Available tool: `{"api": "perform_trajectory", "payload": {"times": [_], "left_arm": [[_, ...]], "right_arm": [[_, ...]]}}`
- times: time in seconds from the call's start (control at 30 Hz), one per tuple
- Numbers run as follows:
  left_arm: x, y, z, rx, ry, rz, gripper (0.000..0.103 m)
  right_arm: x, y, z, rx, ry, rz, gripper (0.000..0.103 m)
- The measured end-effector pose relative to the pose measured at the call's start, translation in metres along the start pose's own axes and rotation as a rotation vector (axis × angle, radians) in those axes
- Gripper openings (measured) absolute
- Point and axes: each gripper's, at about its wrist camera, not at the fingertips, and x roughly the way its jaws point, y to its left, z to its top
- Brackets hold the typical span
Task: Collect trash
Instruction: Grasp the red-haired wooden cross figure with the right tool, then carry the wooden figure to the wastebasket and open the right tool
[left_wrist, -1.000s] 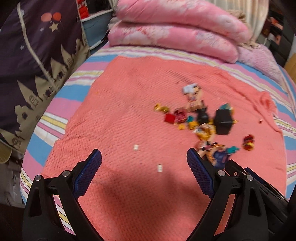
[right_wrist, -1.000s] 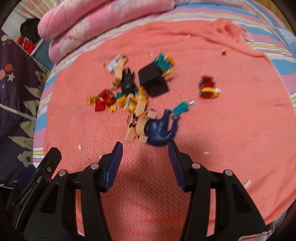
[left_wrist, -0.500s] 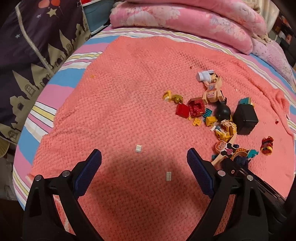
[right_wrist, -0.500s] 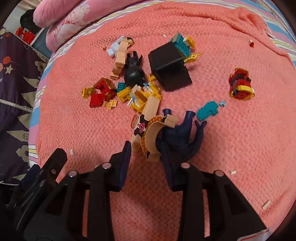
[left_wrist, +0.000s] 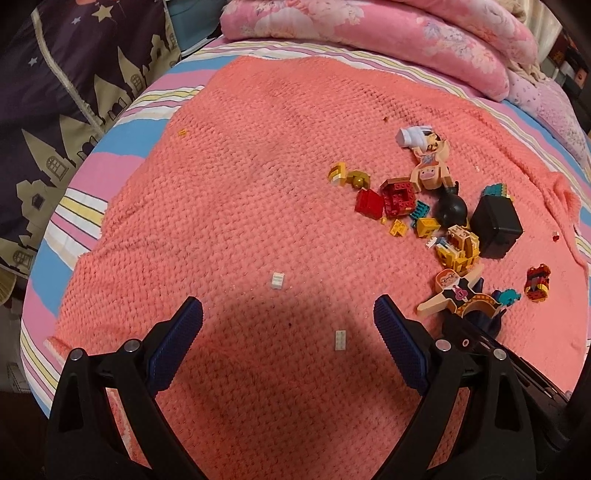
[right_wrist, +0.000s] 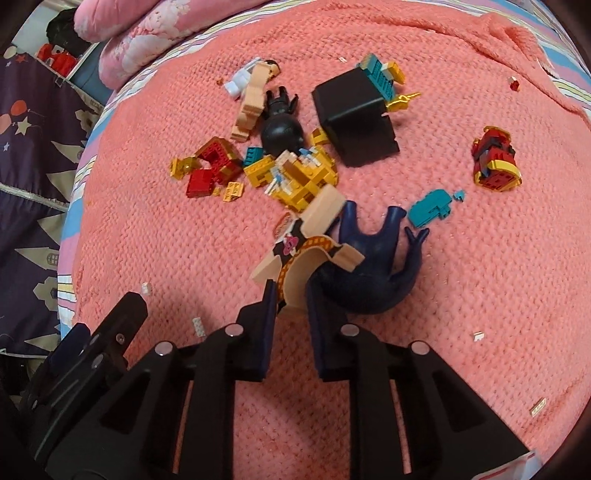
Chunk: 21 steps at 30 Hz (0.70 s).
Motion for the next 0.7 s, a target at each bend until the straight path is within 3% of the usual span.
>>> {"api": "perform_trajectory", "payload": {"times": [0.3,0.5,0.7], "left_arm": [[-0.015,0.004,-0.001,0.002,-0.027,-0.024,0.091],[-0.037,-0.007,-0.002,0.041,-0.068,-0.064,0.091],[-0.071,-0.045,-0.009,0.143,-0.122,-0.147,0.091]], "right_arm": [[-0.016,0.001,-0.007,0.042,-0.003,0.039,0.017],[-0.043,-0.005,-0.012,0.068,-0.062,0.030,0.017],[-0.095,-0.042,-0.027,0.171,-0.173,-0.007,0.017]]}}
